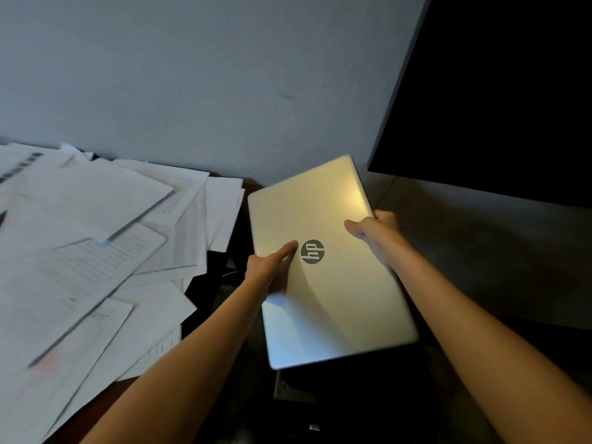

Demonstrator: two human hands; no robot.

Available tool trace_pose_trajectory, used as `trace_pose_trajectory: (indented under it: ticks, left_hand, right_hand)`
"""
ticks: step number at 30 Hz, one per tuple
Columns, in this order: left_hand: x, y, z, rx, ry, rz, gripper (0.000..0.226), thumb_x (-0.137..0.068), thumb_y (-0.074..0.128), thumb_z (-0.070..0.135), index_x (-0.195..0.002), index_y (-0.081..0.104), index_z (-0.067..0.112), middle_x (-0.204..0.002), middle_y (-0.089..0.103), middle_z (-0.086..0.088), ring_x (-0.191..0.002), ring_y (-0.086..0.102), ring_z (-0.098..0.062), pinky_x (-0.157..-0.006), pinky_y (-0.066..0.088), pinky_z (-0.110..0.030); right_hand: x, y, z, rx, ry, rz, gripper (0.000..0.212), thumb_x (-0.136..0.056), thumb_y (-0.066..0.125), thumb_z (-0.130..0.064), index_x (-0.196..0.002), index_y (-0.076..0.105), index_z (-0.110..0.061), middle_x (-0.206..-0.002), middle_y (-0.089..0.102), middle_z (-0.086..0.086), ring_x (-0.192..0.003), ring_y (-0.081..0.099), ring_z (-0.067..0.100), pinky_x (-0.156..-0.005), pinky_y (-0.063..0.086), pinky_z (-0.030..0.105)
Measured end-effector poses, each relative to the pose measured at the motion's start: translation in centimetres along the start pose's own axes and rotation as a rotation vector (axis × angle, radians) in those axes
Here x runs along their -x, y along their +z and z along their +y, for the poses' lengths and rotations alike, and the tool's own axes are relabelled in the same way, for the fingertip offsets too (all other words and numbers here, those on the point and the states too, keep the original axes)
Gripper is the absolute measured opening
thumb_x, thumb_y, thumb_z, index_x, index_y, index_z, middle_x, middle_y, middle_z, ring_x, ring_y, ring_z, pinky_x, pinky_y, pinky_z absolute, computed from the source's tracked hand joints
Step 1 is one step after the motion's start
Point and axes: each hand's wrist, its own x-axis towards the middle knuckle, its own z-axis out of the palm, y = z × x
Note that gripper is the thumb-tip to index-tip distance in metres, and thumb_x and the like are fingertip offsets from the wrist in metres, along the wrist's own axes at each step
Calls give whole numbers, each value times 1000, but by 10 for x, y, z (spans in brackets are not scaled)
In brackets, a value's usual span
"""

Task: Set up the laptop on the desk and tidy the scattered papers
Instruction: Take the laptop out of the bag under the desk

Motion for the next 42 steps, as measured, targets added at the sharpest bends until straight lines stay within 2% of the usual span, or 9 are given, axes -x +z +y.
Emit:
trace_pose_trajectory:
  ticks: [4,6,9,13,17,21,30,36,42]
  left_hand:
    - [12,-50,15,-63,59,54,82,-69,79,45,-131,45,3,-129,54,-12,-120,50,-33,-103,40,-42]
    - [16,-76,23,-95,81,89,91,-71,74,51,-138,37,3,-138,47,-15,-126,44,-35,-107,37,-45]
    - [27,-112,37,-119,127,128,94,-67,74,57,-138,39,5,-136,50,-16,-124,48,-35,-106,39,-48]
    - [42,-164,52,-92,170,194,69,-75,72,47,-124,51,4,-117,60,-12,-105,56,-28,-98,45,-39]
    - [56,-223,61,-34,168,242,65,-77,72,44,-123,51,3,-109,61,-11,-104,58,-29,-98,47,-41]
    - [71,-293,63,10,159,301,64,-78,71,44,-124,50,5,-116,62,-14,-104,60,-31,-95,49,-40]
    - [97,-461,58,30,152,404,50,-79,71,40,-113,53,7,-107,65,-11,-99,63,-31,-95,50,-44]
    - [103,-549,43,71,130,529,41,-83,66,42,-106,51,13,-101,63,-8,-93,64,-29,-87,53,-42]
    - [103,-603,35,183,71,662,50,-83,66,45,-117,53,10,-101,63,-8,-87,63,-26,-81,52,-38]
  right_hand:
    - [18,32,-18,-21,31,-76,54,-80,71,-11,-126,47,4,-131,52,11,-127,46,29,-106,37,37]
    - [24,49,-27,-29,31,-145,62,-80,71,-7,-132,41,8,-136,48,14,-124,49,27,-110,34,39]
    - [32,75,-39,-40,21,-229,59,-79,70,-3,-130,42,9,-120,54,11,-112,57,24,-112,33,41]
    - [52,117,-60,-13,50,-353,48,-81,68,-6,-122,46,7,-115,61,13,-103,61,25,-110,34,44]
    - [86,168,-83,66,-7,-444,12,-88,60,-2,-91,49,0,-84,57,6,-72,55,16,-81,45,30]
    - [117,231,-94,219,-84,-471,44,-85,67,-18,-120,50,3,-111,61,12,-104,57,29,-95,45,37]
    - [197,372,-76,382,-124,-618,56,-84,65,-32,-129,43,-8,-128,53,9,-113,51,27,-92,43,36]
    - [242,440,-59,199,-14,-850,60,-76,75,-11,-127,45,-13,-119,59,9,-112,56,28,-101,44,43]
    - [265,506,-69,234,-56,-860,37,-71,74,2,-106,62,4,-109,66,19,-102,62,33,-95,49,41]
